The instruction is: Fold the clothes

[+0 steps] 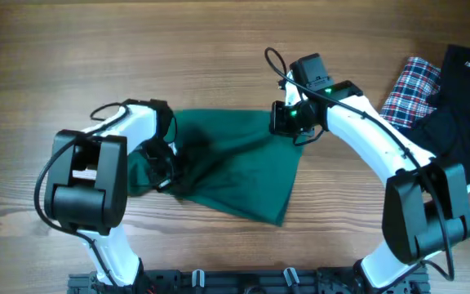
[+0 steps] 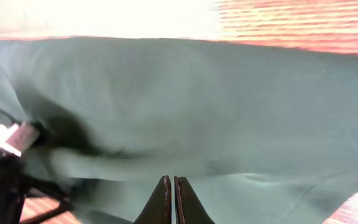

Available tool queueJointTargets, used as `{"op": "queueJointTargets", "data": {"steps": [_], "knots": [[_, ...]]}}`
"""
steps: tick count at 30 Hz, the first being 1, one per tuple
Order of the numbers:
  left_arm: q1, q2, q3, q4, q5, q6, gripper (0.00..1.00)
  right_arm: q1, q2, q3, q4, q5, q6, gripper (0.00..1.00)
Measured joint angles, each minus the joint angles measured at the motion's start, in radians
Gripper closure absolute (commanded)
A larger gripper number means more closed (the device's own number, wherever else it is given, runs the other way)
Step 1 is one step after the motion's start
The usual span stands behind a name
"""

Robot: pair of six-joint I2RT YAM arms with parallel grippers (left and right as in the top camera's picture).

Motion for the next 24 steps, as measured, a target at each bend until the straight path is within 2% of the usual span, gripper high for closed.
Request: {"op": "queueJointTargets", "data": {"steps": [4,7,14,16,20,24], "knots": [[-0.005,-0.012,-0.013,-0.030,0.015,0.026,0.96,-0.005,0.000,0.000,0.002,0.003,0.003,0.96],[-0.015,-0.088,-0.023,-0.048,0.017,0.030,0.96,-0.005,0.000,0.000,0.002,0.003,0.004,0.96],[-0.016,-0.526,0.040,-0.029,-0.098,0.018,0.96,-0.005,0.000,0.000,0.022,-0.020,0.003,0.96],[-0.016,-0.580,0.043,-0.002,-0.134,0.010,0.96,-0.005,0.000,-0.001,0.072,-0.045,0.003,0.96],[-0.015,-0.544,0.045,0.032,-0.214,-0.024,0.96,0.010,0.007,0.000,0.122,-0.119,0.008,0.96],[-0.015,-0.398,0.045,0.077,-0.243,-0.039,0.96,0.085,0.063,0.000,0.133,-0.184,0.016,0.96]]}}
